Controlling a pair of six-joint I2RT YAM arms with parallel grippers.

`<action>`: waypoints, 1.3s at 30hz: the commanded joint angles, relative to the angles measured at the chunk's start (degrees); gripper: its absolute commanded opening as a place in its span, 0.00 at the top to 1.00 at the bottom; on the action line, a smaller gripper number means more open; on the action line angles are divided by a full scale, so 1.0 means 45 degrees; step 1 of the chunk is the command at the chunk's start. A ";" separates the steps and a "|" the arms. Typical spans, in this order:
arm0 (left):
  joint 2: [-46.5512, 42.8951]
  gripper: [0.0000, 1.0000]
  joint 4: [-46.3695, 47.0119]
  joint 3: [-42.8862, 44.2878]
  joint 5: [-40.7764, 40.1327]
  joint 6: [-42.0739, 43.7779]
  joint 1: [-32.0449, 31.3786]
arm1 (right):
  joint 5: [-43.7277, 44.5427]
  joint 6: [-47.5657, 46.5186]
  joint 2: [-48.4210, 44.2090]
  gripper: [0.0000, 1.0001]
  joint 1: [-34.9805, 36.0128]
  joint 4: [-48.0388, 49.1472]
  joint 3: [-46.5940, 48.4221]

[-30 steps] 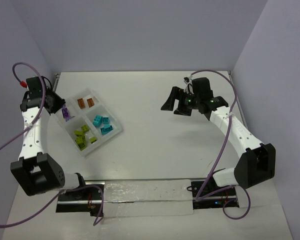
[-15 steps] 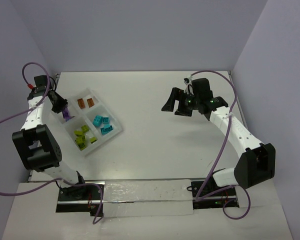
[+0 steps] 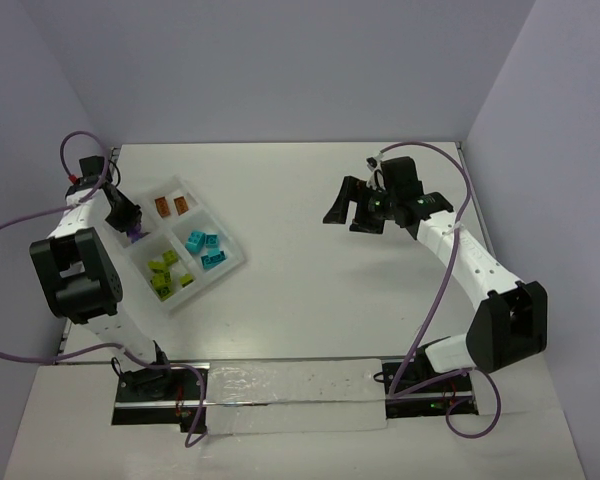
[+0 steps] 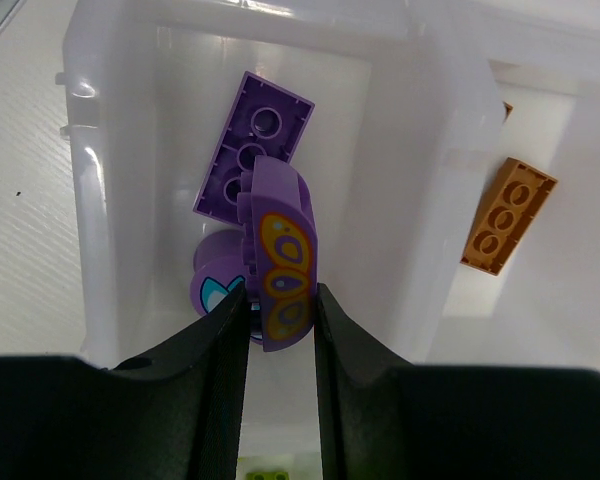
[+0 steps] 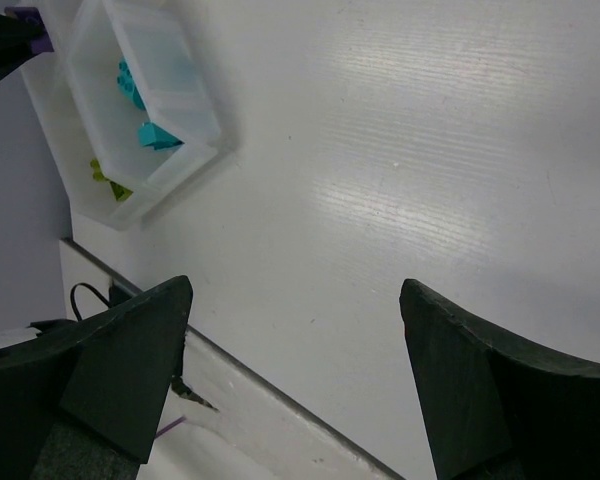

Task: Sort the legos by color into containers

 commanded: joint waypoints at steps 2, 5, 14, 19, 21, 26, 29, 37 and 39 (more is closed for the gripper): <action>-0.0060 0.98 0.0481 0.0534 0.0173 0.0320 0.0070 | 0.0242 -0.0239 0.0056 0.08 -0.0040 -0.0201 0.0454; -0.0237 0.94 0.0546 0.0330 0.0273 0.0390 0.0070 | 0.0226 -0.0254 0.0067 0.08 -0.0055 -0.0169 0.0500; -0.0492 0.48 0.0304 0.0168 0.0261 0.0706 -0.0001 | 0.0320 -0.0215 -0.0183 0.07 -0.0055 -0.0061 0.0258; -0.0953 0.01 -0.0028 0.0373 0.0113 0.0895 -0.0176 | 0.0459 -0.0221 -0.0341 0.05 -0.0055 -0.0096 0.0432; -0.1425 0.01 -0.0575 0.0763 -0.0220 0.1122 -0.0408 | 0.0675 -0.0308 -0.0455 0.02 -0.0040 -0.0255 0.0646; -0.3315 0.01 -0.1469 0.1864 -0.0680 0.1472 -0.1774 | 0.2125 -0.0430 -0.0933 0.00 -0.0036 -0.0502 0.0922; -0.4211 0.01 -0.1482 0.2264 -0.0257 0.1882 -0.3100 | 0.3274 -0.0392 -0.1104 0.00 -0.0035 -0.0733 0.1169; -0.5611 0.01 -0.1469 0.2718 0.0638 0.2305 -0.5158 | 0.4549 -0.0329 -0.1103 0.00 -0.0052 -0.1223 0.1707; -0.5668 0.01 -0.1722 0.2994 0.0685 0.2401 -0.5354 | 0.4467 -0.0207 -0.1385 0.00 -0.0036 -0.1045 0.1471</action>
